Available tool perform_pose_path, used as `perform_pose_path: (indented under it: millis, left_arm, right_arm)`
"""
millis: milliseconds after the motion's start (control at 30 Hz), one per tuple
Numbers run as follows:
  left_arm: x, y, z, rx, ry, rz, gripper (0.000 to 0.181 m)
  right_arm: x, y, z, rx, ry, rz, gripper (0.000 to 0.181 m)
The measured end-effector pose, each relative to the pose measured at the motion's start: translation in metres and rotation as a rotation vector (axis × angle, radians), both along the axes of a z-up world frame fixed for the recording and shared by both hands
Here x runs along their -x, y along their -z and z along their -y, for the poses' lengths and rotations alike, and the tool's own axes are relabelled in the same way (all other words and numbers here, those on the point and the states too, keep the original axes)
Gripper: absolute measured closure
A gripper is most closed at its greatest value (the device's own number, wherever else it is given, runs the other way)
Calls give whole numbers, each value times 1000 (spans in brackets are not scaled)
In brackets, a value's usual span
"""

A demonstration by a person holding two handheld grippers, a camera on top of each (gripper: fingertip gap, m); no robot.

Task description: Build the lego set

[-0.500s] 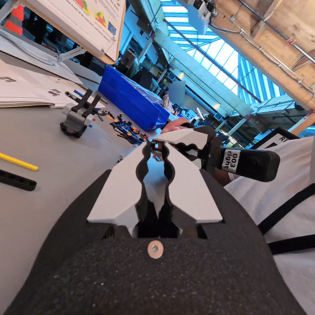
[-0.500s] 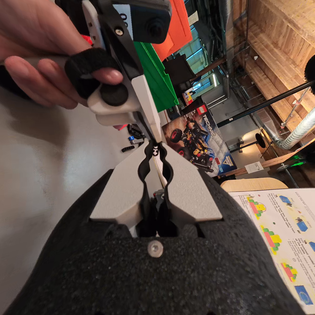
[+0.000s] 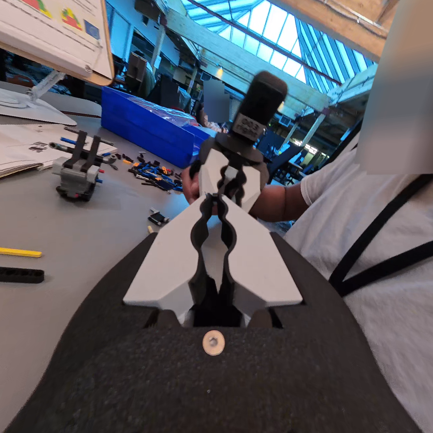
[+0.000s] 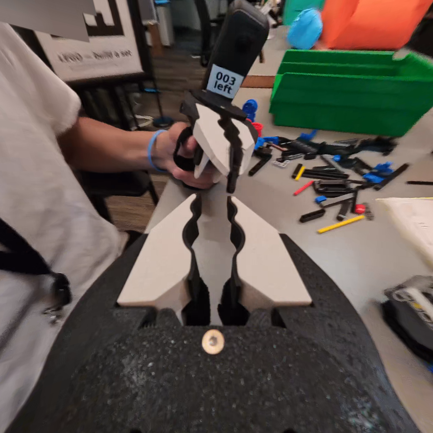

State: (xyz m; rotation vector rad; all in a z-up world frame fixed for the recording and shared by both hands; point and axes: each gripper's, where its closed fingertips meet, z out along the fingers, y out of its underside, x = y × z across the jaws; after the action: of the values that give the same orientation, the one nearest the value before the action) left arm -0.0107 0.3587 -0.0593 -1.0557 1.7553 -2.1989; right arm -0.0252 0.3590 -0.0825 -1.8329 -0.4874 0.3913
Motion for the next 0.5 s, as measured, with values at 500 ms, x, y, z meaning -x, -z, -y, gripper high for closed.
perform_pose_path:
  millis: [500]
  left_arm:
    - [3, 14, 13, -135, 22, -23, 179]
  right_arm:
    - [-7, 15, -2, 31, 52, 178, 179]
